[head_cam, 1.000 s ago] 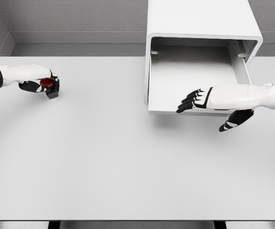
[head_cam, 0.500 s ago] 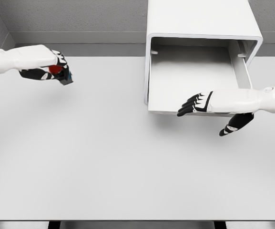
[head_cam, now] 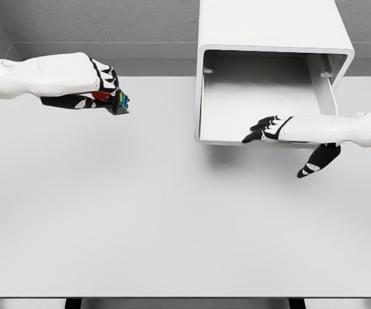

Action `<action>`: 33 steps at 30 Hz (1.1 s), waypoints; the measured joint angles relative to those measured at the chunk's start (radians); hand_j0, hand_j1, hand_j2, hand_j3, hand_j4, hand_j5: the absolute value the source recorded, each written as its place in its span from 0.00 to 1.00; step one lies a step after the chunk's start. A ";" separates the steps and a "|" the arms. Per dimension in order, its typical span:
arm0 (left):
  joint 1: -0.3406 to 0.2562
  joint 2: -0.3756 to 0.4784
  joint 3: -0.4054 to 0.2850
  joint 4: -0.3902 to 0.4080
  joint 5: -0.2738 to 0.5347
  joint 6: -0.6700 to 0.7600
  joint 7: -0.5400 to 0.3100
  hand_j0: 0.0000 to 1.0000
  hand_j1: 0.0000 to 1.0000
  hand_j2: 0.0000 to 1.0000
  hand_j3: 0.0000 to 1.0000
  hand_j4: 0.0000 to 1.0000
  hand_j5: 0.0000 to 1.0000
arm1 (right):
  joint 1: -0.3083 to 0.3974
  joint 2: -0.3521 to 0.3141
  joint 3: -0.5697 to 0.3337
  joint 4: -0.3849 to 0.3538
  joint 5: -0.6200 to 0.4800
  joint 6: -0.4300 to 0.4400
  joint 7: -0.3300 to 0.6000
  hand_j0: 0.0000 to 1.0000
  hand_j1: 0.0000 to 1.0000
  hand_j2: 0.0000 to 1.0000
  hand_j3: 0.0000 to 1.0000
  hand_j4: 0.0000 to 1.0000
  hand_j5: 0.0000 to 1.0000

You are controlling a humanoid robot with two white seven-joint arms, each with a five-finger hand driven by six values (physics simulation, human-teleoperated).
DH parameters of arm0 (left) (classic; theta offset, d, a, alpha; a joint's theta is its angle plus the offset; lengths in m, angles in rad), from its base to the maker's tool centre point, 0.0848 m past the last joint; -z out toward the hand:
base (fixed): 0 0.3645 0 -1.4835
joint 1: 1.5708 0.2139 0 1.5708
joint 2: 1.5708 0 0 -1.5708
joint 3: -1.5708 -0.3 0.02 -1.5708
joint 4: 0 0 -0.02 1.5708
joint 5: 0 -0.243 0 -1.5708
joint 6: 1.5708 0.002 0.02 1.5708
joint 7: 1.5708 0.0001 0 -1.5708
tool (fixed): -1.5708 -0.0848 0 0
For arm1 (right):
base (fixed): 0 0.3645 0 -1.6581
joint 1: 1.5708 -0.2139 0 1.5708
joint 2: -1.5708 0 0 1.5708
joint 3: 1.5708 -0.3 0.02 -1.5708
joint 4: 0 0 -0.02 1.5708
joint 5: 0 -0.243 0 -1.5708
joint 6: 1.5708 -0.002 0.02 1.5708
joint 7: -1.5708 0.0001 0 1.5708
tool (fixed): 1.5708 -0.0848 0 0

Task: Slide open multi-storey tabletop storage cabinets and put open load switch and slide close multi-storey tabletop storage cabinets

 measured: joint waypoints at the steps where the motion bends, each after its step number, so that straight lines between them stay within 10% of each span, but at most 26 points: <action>1: 0.000 -0.002 0.002 -0.005 0.002 0.000 0.000 0.43 0.43 0.43 0.43 0.43 0.43 | -0.002 0.000 0.001 -0.002 0.000 -0.009 0.000 1.00 1.00 1.00 1.00 1.00 1.00; 13: -0.009 -0.020 0.030 -0.094 0.034 0.001 0.004 0.43 0.43 0.43 0.43 0.43 0.43 | 0.003 -0.009 0.003 -0.009 0.000 -0.176 0.002 1.00 1.00 1.00 1.00 1.00 1.00; 33: -0.041 -0.236 0.030 -0.155 0.033 -0.001 0.001 0.43 0.43 0.43 0.43 0.43 0.43 | -0.009 -0.065 -0.010 -0.008 -0.023 -0.192 0.002 1.00 1.00 1.00 1.00 1.00 1.00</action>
